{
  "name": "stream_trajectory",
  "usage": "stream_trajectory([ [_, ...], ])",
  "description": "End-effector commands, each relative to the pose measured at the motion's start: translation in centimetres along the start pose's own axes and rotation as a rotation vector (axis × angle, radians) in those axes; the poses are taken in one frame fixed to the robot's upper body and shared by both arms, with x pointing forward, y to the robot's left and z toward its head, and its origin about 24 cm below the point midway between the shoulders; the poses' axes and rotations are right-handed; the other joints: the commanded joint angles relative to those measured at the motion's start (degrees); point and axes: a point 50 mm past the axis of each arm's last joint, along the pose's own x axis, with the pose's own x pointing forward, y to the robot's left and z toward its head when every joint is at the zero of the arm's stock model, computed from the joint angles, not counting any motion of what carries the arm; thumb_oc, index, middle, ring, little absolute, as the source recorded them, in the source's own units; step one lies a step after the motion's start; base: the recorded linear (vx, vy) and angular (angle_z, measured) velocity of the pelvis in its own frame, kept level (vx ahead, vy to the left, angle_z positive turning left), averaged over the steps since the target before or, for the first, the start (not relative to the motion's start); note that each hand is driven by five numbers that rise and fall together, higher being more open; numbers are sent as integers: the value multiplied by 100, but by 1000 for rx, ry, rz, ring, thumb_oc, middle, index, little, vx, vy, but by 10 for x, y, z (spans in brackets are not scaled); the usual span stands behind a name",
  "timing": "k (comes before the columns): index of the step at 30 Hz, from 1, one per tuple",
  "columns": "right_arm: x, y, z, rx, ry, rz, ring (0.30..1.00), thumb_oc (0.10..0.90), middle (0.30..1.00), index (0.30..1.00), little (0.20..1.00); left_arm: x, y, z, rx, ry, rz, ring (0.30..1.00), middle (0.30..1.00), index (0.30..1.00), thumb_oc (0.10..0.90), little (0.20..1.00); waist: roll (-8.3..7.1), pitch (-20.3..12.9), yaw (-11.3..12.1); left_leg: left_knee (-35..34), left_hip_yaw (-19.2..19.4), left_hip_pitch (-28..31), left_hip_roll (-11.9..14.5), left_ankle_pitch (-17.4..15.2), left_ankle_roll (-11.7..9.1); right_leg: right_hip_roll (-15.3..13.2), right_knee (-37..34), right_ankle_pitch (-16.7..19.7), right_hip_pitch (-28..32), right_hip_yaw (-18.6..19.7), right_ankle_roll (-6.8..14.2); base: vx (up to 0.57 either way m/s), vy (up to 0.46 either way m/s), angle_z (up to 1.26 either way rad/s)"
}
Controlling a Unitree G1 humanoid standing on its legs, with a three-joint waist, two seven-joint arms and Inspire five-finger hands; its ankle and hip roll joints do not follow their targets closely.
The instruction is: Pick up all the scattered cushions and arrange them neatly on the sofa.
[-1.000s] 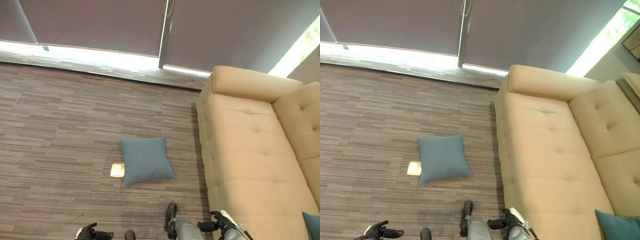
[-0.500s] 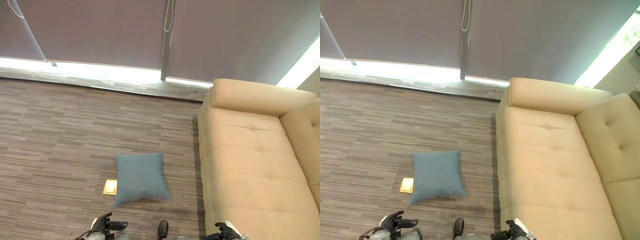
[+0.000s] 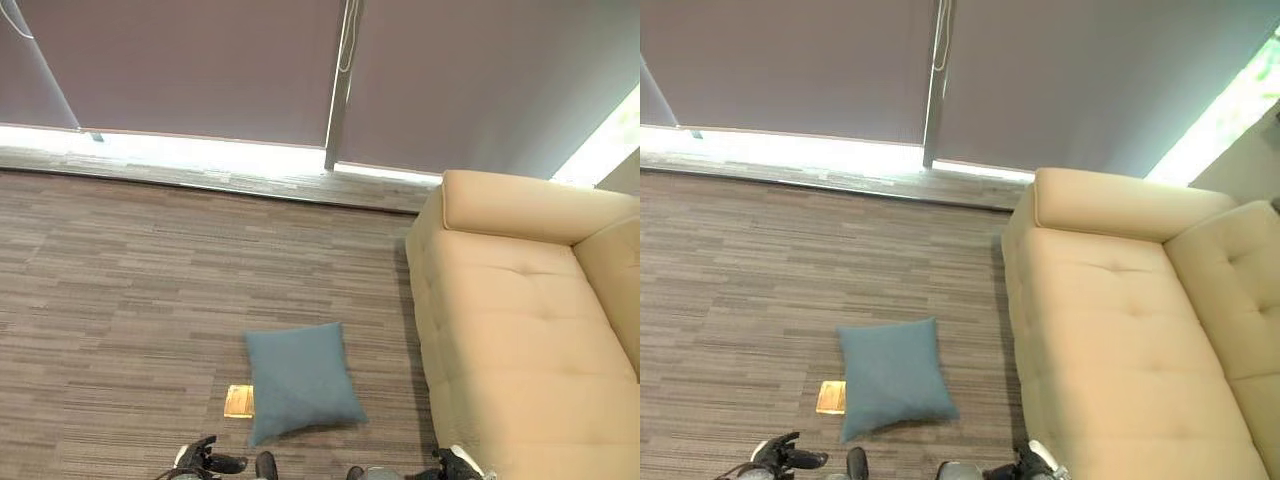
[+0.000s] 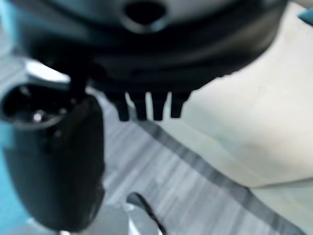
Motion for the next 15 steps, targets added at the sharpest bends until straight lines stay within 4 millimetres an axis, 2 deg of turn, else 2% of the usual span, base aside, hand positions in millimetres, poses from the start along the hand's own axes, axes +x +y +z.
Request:
stream_trajectory([
  [1, 0, -1, 13, -24, -59, -11, 900, 800, 900, 900, 900, 0, 14, -4, -21, 2, 46, 900, 900, 900, 800, 900, -7, 114, 62, 584, -233, -354, 135, -744, -35, 191, -169, 445, -237, 211, 122, 115, 75, 0],
  [4, 0, -1, 9, -23, -43, -7, 900, 800, 900, 900, 900, -1, 15, -9, -34, 16, 48, 900, 900, 900, 800, 900, -7, 72, 17, 353, -336, -214, -9, -713, -41, 465, -740, 407, -301, 404, 101, 135, 33, 5],
  [6, 1, -7, 12, -10, -50, -27, 900, 800, 900, 900, 900, 0, 14, -5, -27, 3, 47, 900, 900, 900, 800, 900, -30, 123, 1, 352, -323, -301, -82, -724, -86, 451, -1507, 577, -315, 301, 182, 71, -30, 12],
  [7, 1, -8, 14, -8, -58, -33, 900, 800, 900, 900, 900, 0, 14, -2, -32, -7, 49, 900, 900, 900, 800, 900, -50, 161, 26, 345, -351, -341, -110, -725, -95, 446, -1645, 612, -298, 322, 176, -6, -65, 16],
  [10, 3, -20, 30, -4, -102, -79, 900, 800, 900, 900, 900, 2, 16, 13, -68, -49, 68, 900, 900, 900, 800, 900, -64, 442, 128, 502, -414, -781, -124, -676, -121, 427, -1624, 688, -551, 336, 135, -119, -68, 18],
  [13, 3, -41, 59, 21, -189, -151, 900, 800, 900, 900, 900, 3, 14, 37, -96, -121, 75, 900, 900, 900, 800, 900, -11, 765, 184, 761, -443, -1416, -86, -591, -180, 389, -1610, 741, -1006, 339, 64, -173, -74, 9],
  [14, 3, -41, 59, 21, -189, -151, 900, 800, 900, 900, 900, 3, 14, 37, -96, -121, 74, 900, 900, 900, 800, 900, -6, 771, 187, 785, -442, -1421, -80, -612, -181, 393, -1593, 728, -1009, 340, 63, -124, -93, 21],
  [15, 1, -59, 82, 31, -261, -208, 900, 800, 900, 900, 900, 4, 16, 53, -118, -169, 88, 900, 900, 900, 800, 900, 53, 975, 218, 909, -460, -1782, -69, -546, -212, 382, -1518, 746, -1341, 338, 10, -102, -88, 21],
])
